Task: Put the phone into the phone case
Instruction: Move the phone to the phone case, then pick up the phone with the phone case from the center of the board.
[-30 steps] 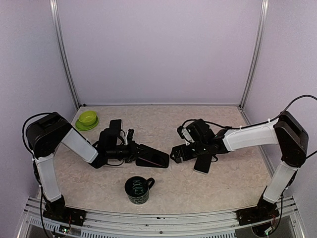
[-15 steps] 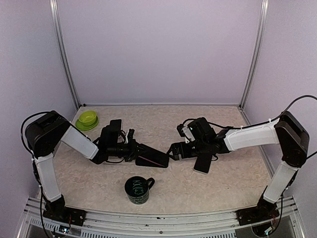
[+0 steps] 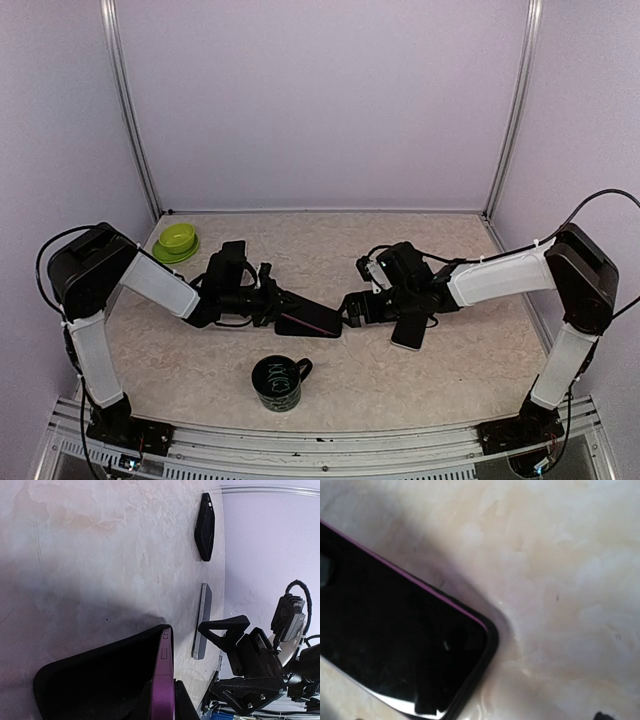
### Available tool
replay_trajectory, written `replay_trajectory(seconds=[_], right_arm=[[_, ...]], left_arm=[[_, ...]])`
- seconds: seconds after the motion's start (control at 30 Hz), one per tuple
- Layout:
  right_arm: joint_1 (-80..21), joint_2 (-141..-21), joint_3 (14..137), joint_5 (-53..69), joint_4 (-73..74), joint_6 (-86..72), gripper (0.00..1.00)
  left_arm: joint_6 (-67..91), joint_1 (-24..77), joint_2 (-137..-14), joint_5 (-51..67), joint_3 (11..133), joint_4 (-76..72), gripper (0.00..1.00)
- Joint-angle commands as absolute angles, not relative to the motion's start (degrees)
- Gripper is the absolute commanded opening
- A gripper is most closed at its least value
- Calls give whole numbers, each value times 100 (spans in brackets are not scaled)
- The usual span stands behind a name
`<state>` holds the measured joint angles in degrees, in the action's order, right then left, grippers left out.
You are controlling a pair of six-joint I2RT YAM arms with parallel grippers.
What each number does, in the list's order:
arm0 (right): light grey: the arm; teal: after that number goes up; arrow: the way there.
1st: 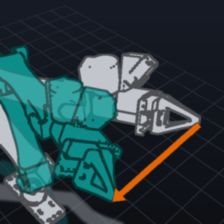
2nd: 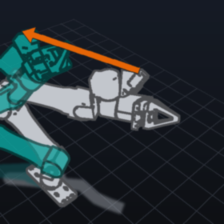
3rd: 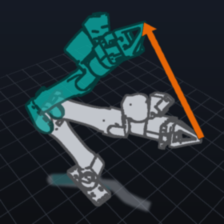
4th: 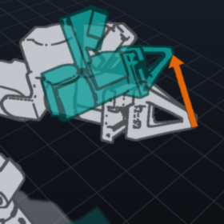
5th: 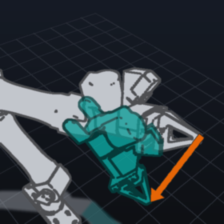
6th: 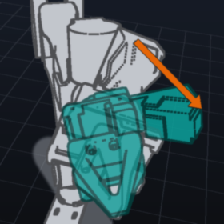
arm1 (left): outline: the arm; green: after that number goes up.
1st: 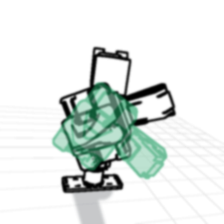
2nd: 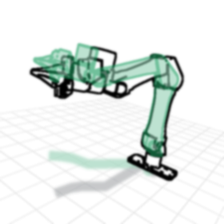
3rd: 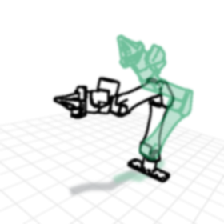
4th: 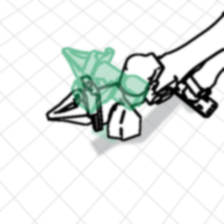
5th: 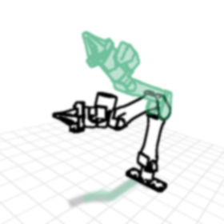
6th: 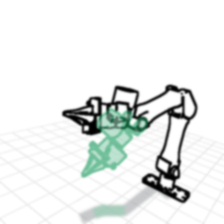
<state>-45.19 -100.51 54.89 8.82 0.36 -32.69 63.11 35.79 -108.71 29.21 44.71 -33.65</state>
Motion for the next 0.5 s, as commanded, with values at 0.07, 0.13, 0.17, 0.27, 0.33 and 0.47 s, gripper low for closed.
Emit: replay_trajectory(seconds=[0.07, 0.13, 0.17, 0.27, 0.33, 0.47], right_arm=[[-4473, -10133, 5383, 894, -212, -3348, 98], [-4473, -10134, 5357, 896, -238, -3357, 98], [-4472, -10131, 5349, 905, -245, -3357, 98], [-4473, -10130, 5336, 907, -244, -3357, 98], [-4472, -10149, 5347, 946, -256, -3355, 98], [-4473, -10178, 5315, 1040, -323, -3410, 98]], left_arm=[[6548, 3765, -11491, 2471, 4245, -2927, 0], [6575, 3791, -11604, 2589, 4241, -3228, 0], [6592, 3808, -11655, 2713, 4234, -3425, 0], [6600, 3878, -11829, 2823, 4300, -3583, 0], [6594, 3893, -11875, 2801, 4319, -3587, 0], [6613, 3853, -11828, 2707, 4229, -3760, 0]])
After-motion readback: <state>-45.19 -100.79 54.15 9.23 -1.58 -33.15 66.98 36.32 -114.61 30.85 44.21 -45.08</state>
